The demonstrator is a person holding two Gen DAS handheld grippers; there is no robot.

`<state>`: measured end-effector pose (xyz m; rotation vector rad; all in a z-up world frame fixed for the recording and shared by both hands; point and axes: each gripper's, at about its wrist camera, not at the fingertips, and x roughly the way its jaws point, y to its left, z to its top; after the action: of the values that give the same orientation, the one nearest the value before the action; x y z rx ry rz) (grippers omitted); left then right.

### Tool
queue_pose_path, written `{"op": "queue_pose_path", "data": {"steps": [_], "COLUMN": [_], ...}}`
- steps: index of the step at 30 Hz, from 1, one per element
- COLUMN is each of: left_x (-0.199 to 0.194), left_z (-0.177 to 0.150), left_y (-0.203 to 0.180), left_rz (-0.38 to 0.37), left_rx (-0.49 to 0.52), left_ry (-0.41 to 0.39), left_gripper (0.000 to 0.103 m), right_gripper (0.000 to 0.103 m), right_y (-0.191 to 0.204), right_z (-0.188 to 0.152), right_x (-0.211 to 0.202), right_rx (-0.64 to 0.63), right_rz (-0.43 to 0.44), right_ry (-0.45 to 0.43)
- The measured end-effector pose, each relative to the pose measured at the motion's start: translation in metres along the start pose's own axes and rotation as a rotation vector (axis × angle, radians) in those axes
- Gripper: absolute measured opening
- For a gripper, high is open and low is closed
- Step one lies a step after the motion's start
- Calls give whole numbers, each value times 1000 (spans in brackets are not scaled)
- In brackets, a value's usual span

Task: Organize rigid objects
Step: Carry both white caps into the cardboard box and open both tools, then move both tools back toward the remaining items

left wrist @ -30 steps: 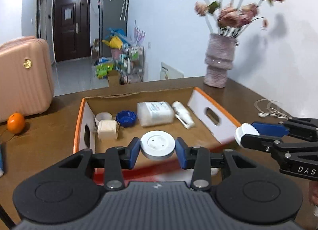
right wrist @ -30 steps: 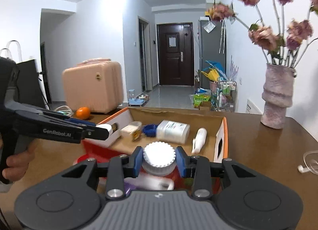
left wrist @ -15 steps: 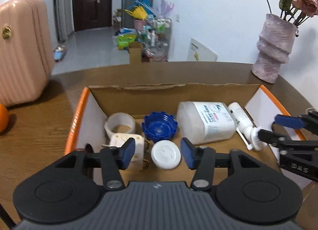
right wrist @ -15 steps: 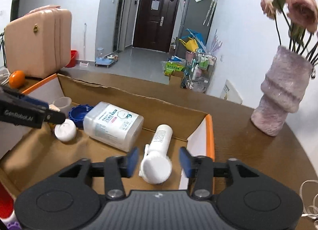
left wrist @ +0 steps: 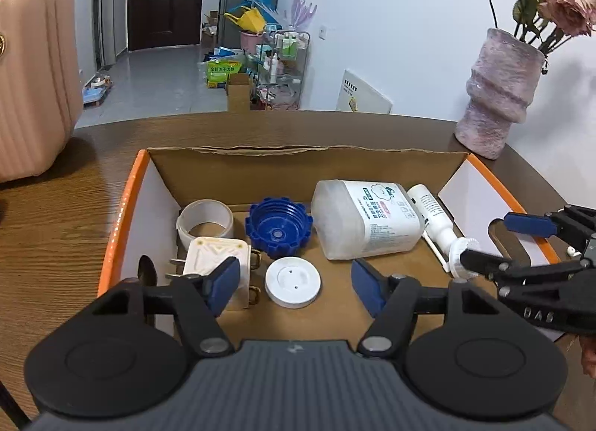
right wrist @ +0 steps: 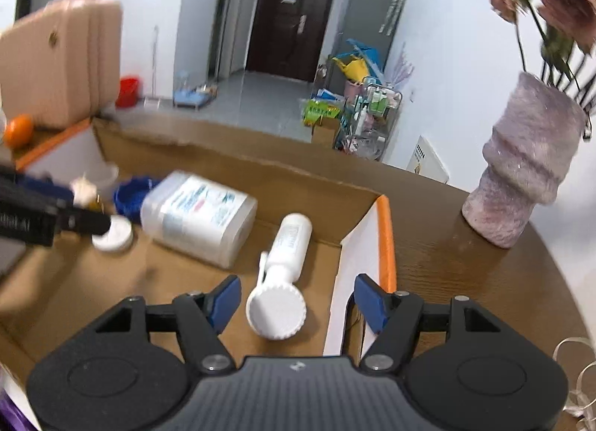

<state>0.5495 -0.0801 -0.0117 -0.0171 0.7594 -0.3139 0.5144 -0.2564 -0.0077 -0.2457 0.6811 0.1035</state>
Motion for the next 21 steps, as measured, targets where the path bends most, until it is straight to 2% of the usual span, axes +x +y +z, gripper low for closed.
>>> {"op": "queue_pose_path", "data": {"steps": [4,7,8,10,12,15,18,21], "left_x": [-5,-21,-33,-64,-98,-154,-209,-253], "left_z": [-2,-4,-5,-7,-10,-24,-54,-86], "left_y": [-3,-6,-7,-9,-11,-12,-12,-16], "left_rz": [-15,21,13,-4,25,90,142,136], "left_rx": [2,15,26,49,79,101,91,70], "left_ry": [-21,-70,-89,-141,-195,-264,-321,-372], "left_gripper": [71,74,76,80,81,84,88,91], "right_gripper": [62,63,64,75,79,80,82,83], "right_y": [2,2,0,-2,-5,-4,2,9], "right_z": [-5,-5,-3,0,3,1,-12,-37], "right_x": [-5,-18,-29,-65,-99,-154,-207,-252], "right_rx": [-23,32,61,115,139,143,131,136], "right_rz": [-10,-15,-19,-2,19,27,43,81], "right_ry": [25,6,-11,-81,-149,-218,-289,-356]}}
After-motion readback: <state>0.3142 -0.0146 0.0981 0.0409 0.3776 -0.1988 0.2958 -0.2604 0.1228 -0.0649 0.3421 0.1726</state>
